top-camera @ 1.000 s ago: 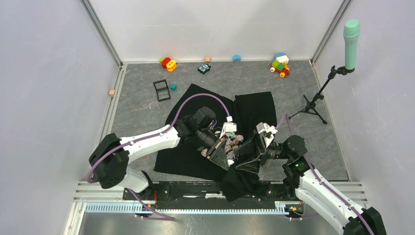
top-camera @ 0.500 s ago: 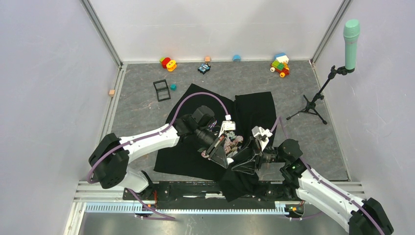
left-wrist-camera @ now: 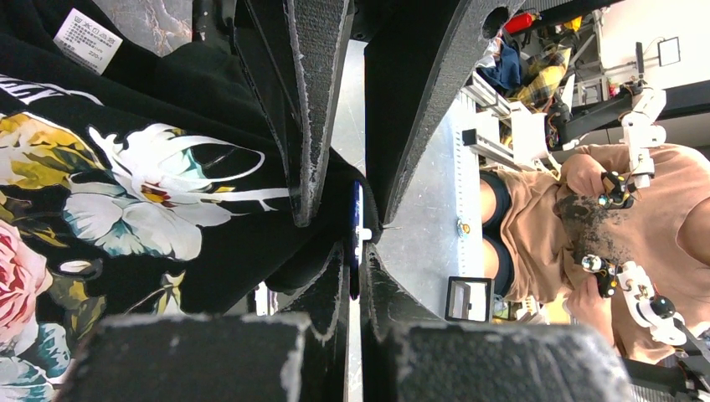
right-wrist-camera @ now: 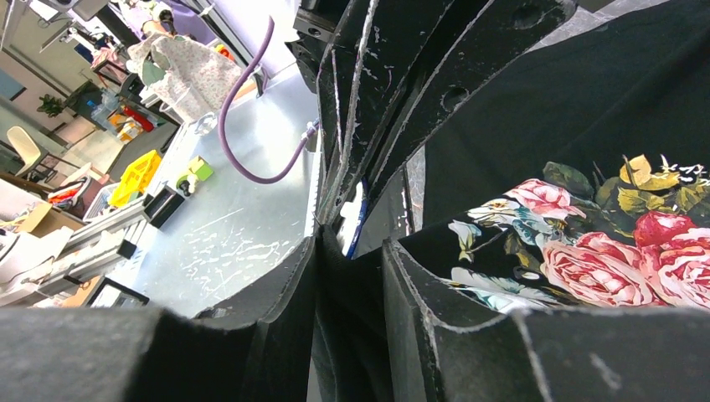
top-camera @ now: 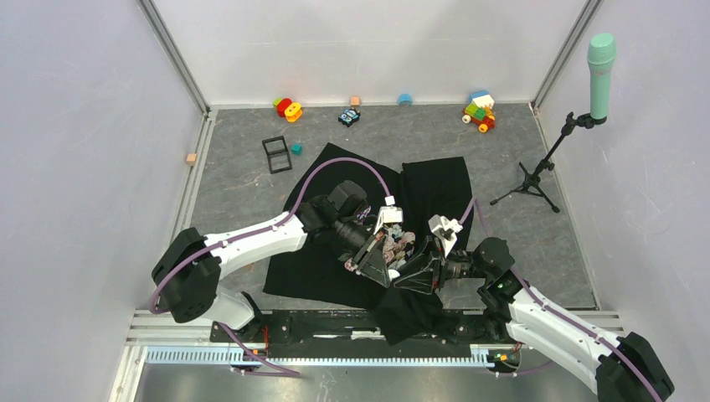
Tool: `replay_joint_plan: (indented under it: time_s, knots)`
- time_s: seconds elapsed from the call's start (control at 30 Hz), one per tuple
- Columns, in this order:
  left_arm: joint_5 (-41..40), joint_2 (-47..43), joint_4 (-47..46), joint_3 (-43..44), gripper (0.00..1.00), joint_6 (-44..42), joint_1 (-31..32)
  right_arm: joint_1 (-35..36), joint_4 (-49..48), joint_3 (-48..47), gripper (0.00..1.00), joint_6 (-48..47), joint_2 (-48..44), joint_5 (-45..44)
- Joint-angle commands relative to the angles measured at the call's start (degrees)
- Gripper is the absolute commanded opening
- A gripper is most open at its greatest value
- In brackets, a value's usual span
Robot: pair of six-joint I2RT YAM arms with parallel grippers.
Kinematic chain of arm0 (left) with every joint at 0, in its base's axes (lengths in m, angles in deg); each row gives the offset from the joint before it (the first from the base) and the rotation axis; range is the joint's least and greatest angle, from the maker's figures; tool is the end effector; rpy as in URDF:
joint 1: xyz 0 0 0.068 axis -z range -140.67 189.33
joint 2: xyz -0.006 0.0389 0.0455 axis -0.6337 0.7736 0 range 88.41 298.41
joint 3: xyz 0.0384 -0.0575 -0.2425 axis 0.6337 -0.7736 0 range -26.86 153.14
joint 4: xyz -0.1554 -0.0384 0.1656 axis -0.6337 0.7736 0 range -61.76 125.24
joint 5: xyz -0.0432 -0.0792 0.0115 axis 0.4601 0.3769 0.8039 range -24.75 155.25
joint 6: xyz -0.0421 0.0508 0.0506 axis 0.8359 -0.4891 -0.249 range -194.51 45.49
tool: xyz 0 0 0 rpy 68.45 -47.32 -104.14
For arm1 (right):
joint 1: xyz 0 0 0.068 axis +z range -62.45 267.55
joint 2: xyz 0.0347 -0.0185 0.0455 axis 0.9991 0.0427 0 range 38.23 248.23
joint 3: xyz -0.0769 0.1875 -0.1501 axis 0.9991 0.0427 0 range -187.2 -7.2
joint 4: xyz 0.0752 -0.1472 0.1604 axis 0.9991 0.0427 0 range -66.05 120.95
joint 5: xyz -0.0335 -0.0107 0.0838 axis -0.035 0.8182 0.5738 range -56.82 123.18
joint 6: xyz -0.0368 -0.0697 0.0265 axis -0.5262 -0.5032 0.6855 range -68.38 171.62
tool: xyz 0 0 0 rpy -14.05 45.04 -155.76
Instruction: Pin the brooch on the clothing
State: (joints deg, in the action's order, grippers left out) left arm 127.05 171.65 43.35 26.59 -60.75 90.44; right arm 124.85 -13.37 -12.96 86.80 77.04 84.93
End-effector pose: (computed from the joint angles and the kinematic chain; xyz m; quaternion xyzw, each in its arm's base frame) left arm 0.1269 -0.2594 0.2249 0.4403 0.6876 -0.5768 0.0232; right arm 0.0923 0.1420 0.2094 -0.3312 0.6060 0.6293 0.3564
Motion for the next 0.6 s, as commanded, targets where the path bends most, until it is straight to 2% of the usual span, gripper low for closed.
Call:
replay_joint_plan:
  time_s: [0.0,0.37,0.57]
  knots:
    - [2.7,-1.1,-0.5,1.1,0.02,-2.2,0.0,0.3,-2.0,-0.4,0.38,0.2,0.3,-2.2]
    - [3.1,-1.0,-0.5,1.0,0.02,-2.2,0.0,0.3,-2.6,-1.2,0.39,0.7,1.5,-3.4]
    - [3.2,-1.1,-0.5,1.0,0.02,-2.2,0.0,0.3,-1.2,-1.6,0.32,0.4,2.8,-4.3]
